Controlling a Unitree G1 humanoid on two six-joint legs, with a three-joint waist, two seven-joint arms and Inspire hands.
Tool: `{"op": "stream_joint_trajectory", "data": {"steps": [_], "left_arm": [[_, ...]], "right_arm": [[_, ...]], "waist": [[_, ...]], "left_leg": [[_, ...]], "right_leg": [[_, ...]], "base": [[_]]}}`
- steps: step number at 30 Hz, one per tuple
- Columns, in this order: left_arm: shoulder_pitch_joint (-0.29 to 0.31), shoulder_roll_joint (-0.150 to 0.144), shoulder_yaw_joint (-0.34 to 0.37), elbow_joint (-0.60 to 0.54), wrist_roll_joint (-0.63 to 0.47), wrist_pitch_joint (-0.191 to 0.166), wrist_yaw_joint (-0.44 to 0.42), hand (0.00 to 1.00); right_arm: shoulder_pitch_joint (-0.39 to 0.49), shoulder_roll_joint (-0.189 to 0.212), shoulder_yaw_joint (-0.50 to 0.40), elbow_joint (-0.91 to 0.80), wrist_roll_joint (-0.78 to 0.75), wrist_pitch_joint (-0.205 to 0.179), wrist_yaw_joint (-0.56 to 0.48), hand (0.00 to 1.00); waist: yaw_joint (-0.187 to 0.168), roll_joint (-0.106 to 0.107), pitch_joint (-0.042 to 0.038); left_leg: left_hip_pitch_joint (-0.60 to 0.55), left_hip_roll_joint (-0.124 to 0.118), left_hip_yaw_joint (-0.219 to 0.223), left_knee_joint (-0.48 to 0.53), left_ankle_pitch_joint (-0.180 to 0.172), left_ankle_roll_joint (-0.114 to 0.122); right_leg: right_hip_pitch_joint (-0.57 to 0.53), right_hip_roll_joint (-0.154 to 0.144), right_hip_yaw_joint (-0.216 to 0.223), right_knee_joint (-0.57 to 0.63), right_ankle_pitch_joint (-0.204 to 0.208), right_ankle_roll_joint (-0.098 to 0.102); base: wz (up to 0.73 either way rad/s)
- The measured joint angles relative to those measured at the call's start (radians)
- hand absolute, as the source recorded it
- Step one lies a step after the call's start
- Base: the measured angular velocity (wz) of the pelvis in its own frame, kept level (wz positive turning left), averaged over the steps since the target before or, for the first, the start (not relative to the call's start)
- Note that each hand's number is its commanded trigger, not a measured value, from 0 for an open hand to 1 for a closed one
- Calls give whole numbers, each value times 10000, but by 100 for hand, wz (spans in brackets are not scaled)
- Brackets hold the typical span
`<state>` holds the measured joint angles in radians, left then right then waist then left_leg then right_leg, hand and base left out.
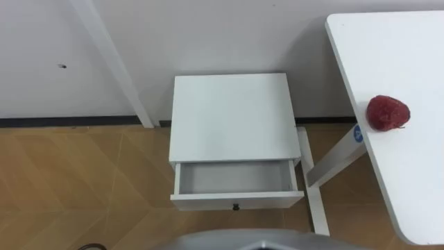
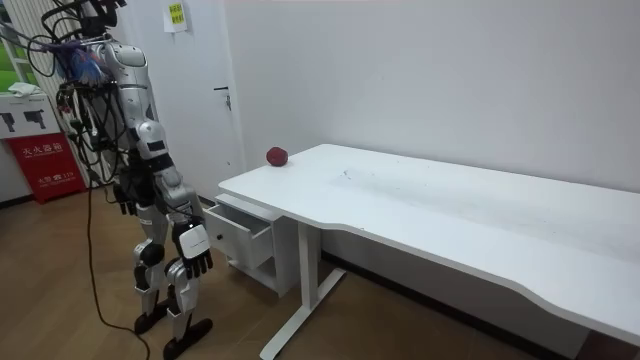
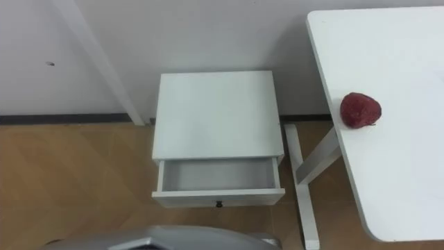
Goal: Put apple and close drawer
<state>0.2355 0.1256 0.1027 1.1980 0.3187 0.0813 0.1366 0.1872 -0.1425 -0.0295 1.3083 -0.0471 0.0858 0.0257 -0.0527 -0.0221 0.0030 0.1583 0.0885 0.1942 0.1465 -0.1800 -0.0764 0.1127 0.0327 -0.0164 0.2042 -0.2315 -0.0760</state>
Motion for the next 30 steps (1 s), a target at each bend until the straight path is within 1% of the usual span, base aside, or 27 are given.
{"op": "stream_joint_trajectory", "data": {"steps": [4,7,10,11,12,13,15,16,18,19,21,22,23,25,26,27,28,29,30], "left_arm": [[3,0,-11,0,-138,3,0,0],[-62,0,21,3,-113,8,8,0],[-38,5,358,-20,-117,7,103,0],[-27,7,573,-44,-111,3,140,0],[-27,-6,825,-138,-113,-8,178,0],[-14,-8,938,-182,-133,-12,230,0],[70,0,1213,-206,-357,-96,531,0],[118,2,1247,-205,-442,-154,590,0],[125,22,1362,-203,-537,-397,842,0],[127,22,1452,-201,-533,-467,901,0],[172,33,1753,-204,-534,-633,1041,0],[188,40,1755,-206,-535,-670,1089,0],[197,42,1755,-208,-535,-739,1178,0],[215,43,1753,-304,-544,-834,1222,0],[232,56,1720,-419,-552,-924,1248,0],[227,81,1679,-415,-551,-1034,1305,0],[224,89,1679,-415,-557,-1096,1346,0],[201,113,1680,-417,-639,-1227,1389,0],[191,130,1681,-416,-750,-1338,1391,0]], "right_arm": [[-20,4,-31,14,254,-8,-134,0],[-82,6,-190,17,748,-12,-393,0],[-81,11,-850,-12,2080,-58,-841,0],[-66,28,-1237,-68,2733,-134,-1108,0],[-86,65,-1731,-206,3391,-236,-1382,0],[-46,98,-2025,-269,3743,-314,-1541,0],[-22,206,-3028,-594,5342,-626,-2169,0],[-20,215,-3195,-704,5693,-714,-2298,0],[47,222,-3801,-1134,7024,-982,-2771,0],[84,239,-4011,-1286,7299,-1032,-2901,0],[260,320,-4738,-2110,8494,-1319,-3585,0],[315,332,-4775,-2312,8698,-1436,-3783,0],[420,370,-4872,-2678,8981,-1667,-4130,0],[559,438,-4951,-3276,9319,-1875,-4643,0],[666,488,-5051,-3789,9456,-1963,-5024,0],[674,488,-5055,-4252,9447,-2126,-5460,0],[670,488,-5055,-4438,9448,-2248,-5659,0],[634,488,-5055,-4778,9436,-2434,-5993,0],[658,488,-5063,-5132,9437,-2592,-6367,0]], "waist": [[-1,1,1],[25,5,3],[35,13,2],[28,13,3],[24,15,4],[-1,11,3],[-224,32,2],[-279,53,5],[-382,90,5],[-406,90,5],[-446,92,4],[-477,93,3],[-528,86,2],[-541,62,-14],[-589,34,-34],[-623,34,-29],[-644,53,-28],[-670,22,-51],[-747,20,-54]], "left_leg": [[3,2,40,1,0,0],[-1,3,67,5,0,0],[-43,4,75,14,0,0],[-56,3,95,13,-1,-1],[-60,6,207,13,-1,-1],[-59,8,237,13,0,-1],[-52,8,231,13,-15,-2],[-52,10,232,13,-25,-4],[-22,9,265,13,-37,-3],[-11,9,304,10,-37,-3],[38,9,426,3,-37,-3],[39,8,461,3,-37,-2],[33,3,492,4,-37,-2],[-6,-1,500,4,-37,-2],[-65,-1,521,4,-37,-2],[-106,-1,541,5,-37,-2],[-129,-1,559,9,-37,-2],[-193,0,588,10,-36,-2],[-262,1,609,9,-36,-2]], "right_leg": [[1,0,4,1,0,0],[-7,7,60,-8,-1,0],[-45,16,111,-30,-2,4],[-66,15,113,-27,-2,3],[-89,19,140,-23,-2,3],[-89,21,135,-26,-1,2],[-71,22,128,-24,0,0],[-72,27,136,-24,0,0],[-72,32,229,-16,-1,1],[-72,33,266,-22,-1,1],[-75,40,373,-26,-2,3],[-82,39,379,-24,-3,4],[-111,39,386,-8,-5,8],[-187,41,412,18,-7,12],[-258,38,405,39,-7,12],[-321,37,404,72,-9,15],[-363,37,413,92,-10,17],[-483,40,430,181,-17,28],[-547,38,404,195,-16,28]], "base": [[0],[-2],[-3],[0],[-5],[-5],[0],[-5],[-10],[-12],[-15],[-10],[-6],[-6],[-3],[0],[-6],[0],[0]]}}
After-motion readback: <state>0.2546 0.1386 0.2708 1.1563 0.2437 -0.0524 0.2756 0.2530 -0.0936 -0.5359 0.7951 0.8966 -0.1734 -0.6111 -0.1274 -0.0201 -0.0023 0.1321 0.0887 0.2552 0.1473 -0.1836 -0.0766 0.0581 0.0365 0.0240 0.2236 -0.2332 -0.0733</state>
